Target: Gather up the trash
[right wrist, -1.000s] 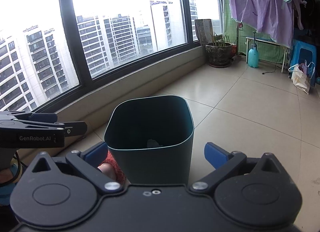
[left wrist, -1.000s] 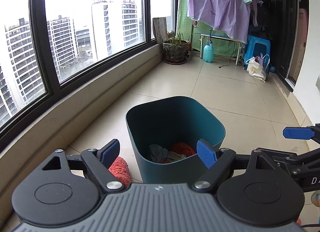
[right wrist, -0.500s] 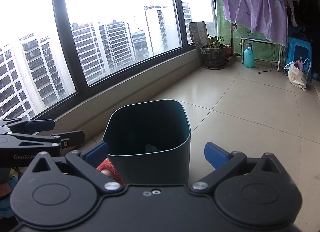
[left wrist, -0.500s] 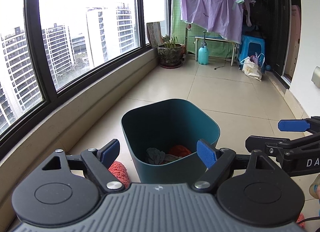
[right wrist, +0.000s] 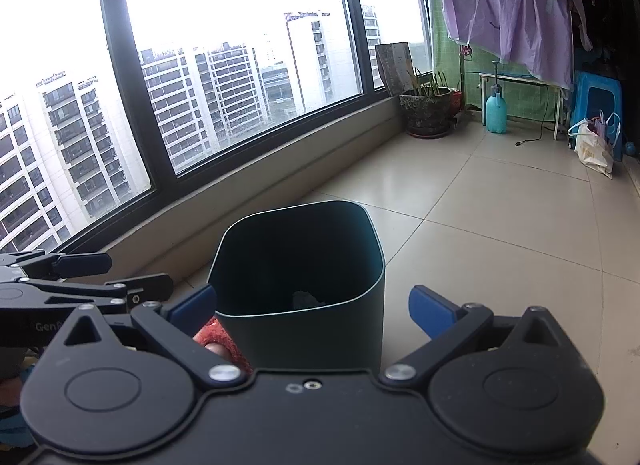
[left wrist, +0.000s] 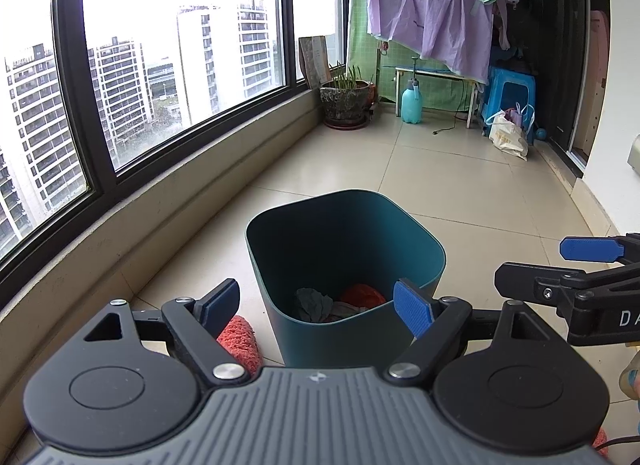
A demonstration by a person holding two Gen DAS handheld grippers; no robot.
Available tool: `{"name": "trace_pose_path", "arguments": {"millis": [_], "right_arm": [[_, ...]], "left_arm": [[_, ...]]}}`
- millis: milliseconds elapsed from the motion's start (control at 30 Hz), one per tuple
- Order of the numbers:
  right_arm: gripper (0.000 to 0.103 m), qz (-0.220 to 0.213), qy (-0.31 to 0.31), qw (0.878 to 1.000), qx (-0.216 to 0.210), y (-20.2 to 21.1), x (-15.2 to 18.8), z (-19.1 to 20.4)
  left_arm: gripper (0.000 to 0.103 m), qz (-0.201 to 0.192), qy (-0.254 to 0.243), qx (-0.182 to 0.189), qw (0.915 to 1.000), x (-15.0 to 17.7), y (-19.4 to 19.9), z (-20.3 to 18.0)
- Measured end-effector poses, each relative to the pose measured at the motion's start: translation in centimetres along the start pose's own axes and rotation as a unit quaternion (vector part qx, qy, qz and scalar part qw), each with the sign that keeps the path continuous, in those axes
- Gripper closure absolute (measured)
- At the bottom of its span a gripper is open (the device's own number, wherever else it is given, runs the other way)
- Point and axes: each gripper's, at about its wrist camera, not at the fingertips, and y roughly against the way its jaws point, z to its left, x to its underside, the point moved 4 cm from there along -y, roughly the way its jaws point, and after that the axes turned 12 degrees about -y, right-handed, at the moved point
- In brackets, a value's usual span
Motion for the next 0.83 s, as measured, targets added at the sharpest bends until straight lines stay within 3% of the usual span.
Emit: {"name": "trace_pose_path", "arguments": {"millis": [833], "right_arm": [[0.000,0.002,-0.004,1.000,0.001,-0.24,0.19,-0.12]], "left_arm": [[0.019,0.005,0.008,0.020,0.9998,0.32,-0.50,0.22]]}}
